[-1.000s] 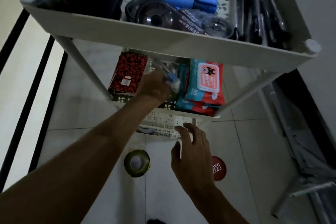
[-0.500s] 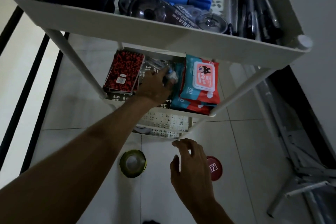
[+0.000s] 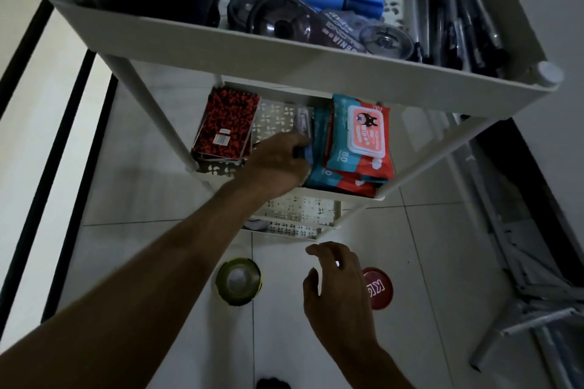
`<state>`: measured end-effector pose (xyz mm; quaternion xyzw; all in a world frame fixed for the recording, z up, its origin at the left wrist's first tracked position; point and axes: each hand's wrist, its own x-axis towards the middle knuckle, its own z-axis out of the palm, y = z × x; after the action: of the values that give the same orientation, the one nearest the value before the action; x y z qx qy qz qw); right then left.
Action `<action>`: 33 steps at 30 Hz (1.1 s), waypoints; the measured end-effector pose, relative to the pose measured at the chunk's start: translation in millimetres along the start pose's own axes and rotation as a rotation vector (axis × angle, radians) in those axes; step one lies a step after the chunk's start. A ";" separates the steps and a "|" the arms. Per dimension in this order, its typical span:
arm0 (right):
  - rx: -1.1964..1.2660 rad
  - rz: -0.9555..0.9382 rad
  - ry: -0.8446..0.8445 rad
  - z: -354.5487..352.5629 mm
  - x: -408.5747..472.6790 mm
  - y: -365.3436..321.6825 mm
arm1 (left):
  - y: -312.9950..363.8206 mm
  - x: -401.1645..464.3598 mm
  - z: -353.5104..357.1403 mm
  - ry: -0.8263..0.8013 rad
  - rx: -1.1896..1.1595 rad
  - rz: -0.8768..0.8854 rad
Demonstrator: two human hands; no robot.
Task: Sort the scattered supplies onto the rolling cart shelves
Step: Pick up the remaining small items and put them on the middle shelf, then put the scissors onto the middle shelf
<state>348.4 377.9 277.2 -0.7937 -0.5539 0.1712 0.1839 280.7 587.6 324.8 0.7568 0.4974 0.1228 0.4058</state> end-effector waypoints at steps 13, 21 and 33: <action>-0.033 0.006 -0.004 -1.3 -11.3 -2.4 | -21.5 -62.8 -5.3 0.322 0.061 0.183; -0.072 -0.041 -0.052 -8.5 -51.5 -18.2 | -72.3 -195.3 -13.9 0.289 0.296 0.172; -0.090 0.030 -0.137 58.9 -207.9 -23.0 | -169.6 -396.8 45.9 0.070 0.271 -0.001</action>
<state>233.5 195.3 251.0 -0.7958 -0.5604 0.2028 0.1070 8.5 256.5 256.9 0.7997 0.5237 0.0804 0.2823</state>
